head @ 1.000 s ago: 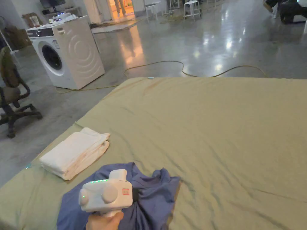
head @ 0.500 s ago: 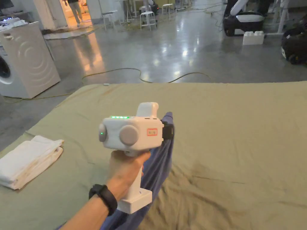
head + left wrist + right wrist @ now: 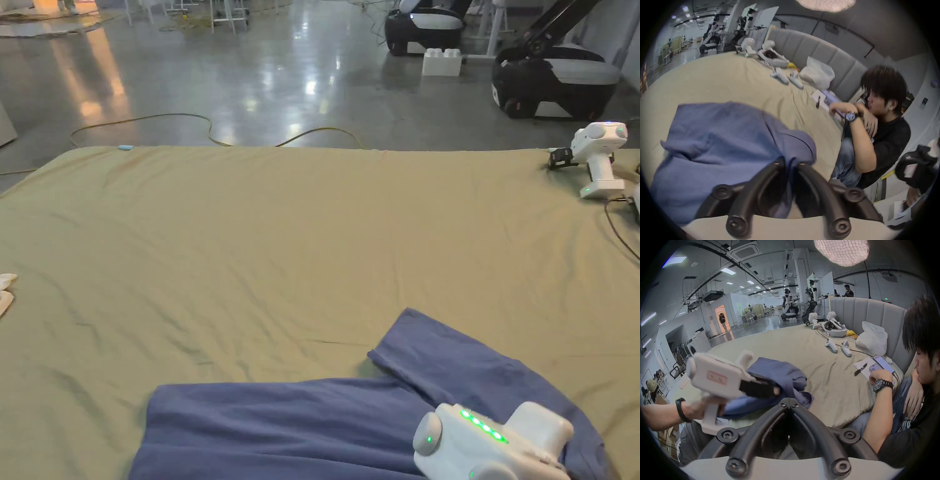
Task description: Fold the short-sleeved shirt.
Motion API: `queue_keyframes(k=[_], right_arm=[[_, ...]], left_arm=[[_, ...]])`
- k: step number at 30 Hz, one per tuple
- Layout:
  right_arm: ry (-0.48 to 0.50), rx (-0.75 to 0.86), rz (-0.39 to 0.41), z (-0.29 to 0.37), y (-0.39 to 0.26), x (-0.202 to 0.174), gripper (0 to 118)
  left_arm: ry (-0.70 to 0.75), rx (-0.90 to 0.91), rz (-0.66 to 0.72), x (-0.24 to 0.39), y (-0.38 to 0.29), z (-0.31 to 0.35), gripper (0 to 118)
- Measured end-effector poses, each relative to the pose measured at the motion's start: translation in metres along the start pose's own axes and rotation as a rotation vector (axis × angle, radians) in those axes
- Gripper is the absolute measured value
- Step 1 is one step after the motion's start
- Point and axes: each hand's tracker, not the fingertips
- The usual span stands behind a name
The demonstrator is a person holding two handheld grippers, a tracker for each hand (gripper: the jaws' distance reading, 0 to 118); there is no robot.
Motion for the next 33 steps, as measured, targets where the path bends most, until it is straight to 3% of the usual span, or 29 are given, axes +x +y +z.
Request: queue_keyframes(k=[1,2,3,4,9,13,17,19,20,23,25,33], right_arm=[[0.005,-0.001,0.006,-0.001,-0.001,0.001,0],[0.008,-0.004,0.015,-0.002,-0.002,0.001,0],[0.011,-0.005,0.023,-0.002,-0.002,0.0,0],[0.016,0.0,0.028,-0.004,-0.001,-0.002,0],[0.072,0.039,0.013,-0.014,0.019,-0.019,0],[0.116,0.165,0.094,-0.009,0.041,-0.043,0],[0.148,0.258,0.191,0.007,0.057,-0.06,0],[0.162,0.298,0.209,0.015,0.063,-0.065,0],[0.165,0.315,0.211,0.018,0.066,-0.068,0],[0.177,0.355,0.204,0.024,0.07,-0.069,0],[0.178,0.371,0.205,0.029,0.072,-0.072,0],[0.134,0.366,0.241,0.034,0.068,-0.071,0]], left_arm=[[-0.002,0.004,0.016,-0.004,-0.004,0.003,40],[-0.011,0.023,0.043,-0.01,-0.008,0.011,57],[-0.027,0.059,0.077,-0.017,-0.01,0.025,84],[-0.017,0.112,0.11,-0.025,-0.012,0.046,91],[0.204,0.417,0.11,-0.048,-0.042,0.193,91],[0.55,0.59,0.063,-0.037,-0.076,0.318,91],[0.902,0.648,0.085,-0.003,-0.113,0.405,90],[0.998,0.719,0.095,0.015,-0.133,0.432,87],[1.028,0.74,0.085,0.023,-0.141,0.439,79],[1.127,0.75,0.068,0.043,-0.16,0.445,8],[1.116,0.764,0.081,0.05,-0.174,0.444,0],[1.032,0.758,0.135,0.05,-0.188,0.434,0]])
